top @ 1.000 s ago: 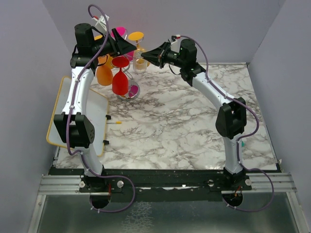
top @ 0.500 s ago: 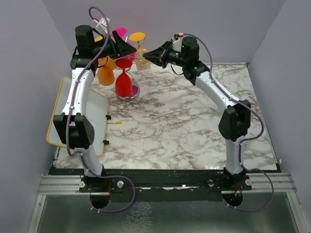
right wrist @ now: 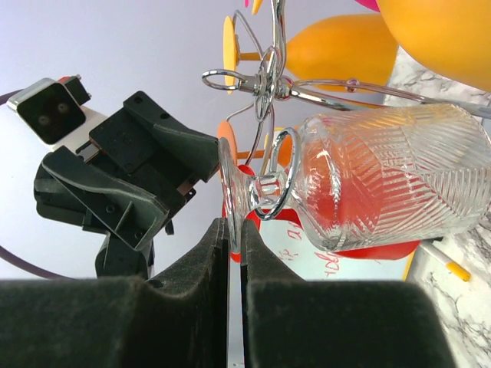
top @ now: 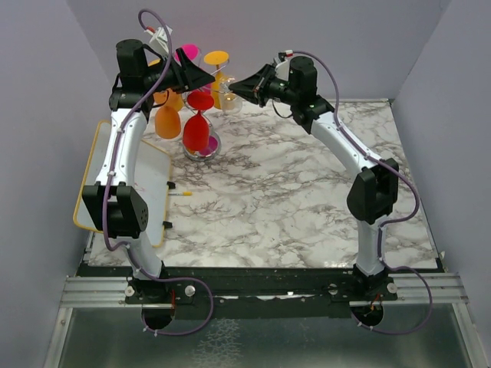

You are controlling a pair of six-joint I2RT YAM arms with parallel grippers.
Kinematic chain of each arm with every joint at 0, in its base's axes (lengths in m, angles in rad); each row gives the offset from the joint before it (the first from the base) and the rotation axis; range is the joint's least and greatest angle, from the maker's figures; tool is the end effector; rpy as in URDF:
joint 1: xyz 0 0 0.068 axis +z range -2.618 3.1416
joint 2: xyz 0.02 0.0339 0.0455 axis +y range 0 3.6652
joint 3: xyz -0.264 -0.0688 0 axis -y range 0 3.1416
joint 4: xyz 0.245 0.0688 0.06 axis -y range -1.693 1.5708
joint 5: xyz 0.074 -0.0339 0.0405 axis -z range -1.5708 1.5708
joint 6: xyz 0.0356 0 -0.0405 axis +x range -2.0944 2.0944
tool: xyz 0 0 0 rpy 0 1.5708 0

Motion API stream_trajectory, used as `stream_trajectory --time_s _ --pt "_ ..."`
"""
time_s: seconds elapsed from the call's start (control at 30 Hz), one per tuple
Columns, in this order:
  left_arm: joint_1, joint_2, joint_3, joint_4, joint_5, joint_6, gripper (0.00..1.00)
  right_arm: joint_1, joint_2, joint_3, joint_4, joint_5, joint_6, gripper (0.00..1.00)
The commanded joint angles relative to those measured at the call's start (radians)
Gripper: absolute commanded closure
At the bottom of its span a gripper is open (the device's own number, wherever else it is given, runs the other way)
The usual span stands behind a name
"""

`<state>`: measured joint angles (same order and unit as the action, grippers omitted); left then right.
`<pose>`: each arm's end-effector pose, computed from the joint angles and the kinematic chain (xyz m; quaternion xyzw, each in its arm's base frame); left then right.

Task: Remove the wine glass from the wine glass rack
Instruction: Pick up the wine glass from the wine rack.

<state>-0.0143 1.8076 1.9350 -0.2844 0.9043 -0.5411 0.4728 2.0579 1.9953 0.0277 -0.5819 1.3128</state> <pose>0.4117 -0.0339 0.4458 0.0959 0.7343 -0.4796 0.4708 0.4323 0.2431 0.3877 0.0990 0.7105 0.6477 0.2567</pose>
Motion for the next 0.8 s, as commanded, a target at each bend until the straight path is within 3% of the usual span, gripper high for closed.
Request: stream_trajectory --time_s 0.0,0.3,0.77 --pt "0.005 -0.05 -0.001 -0.012 0.007 0.024 0.41 -0.036 -0.11 0.021 0.042 0.012 -0.022 0.99" --pt "0.006 -0.053 -0.016 -0.013 -0.005 0.031 0.41 -0.036 -0.161 -0.062 0.1 -0.01 0.005 0.99" --pt "0.005 -0.042 0.013 -0.005 0.011 0.022 0.42 -0.036 -0.26 -0.136 0.059 0.046 -0.041 0.99"
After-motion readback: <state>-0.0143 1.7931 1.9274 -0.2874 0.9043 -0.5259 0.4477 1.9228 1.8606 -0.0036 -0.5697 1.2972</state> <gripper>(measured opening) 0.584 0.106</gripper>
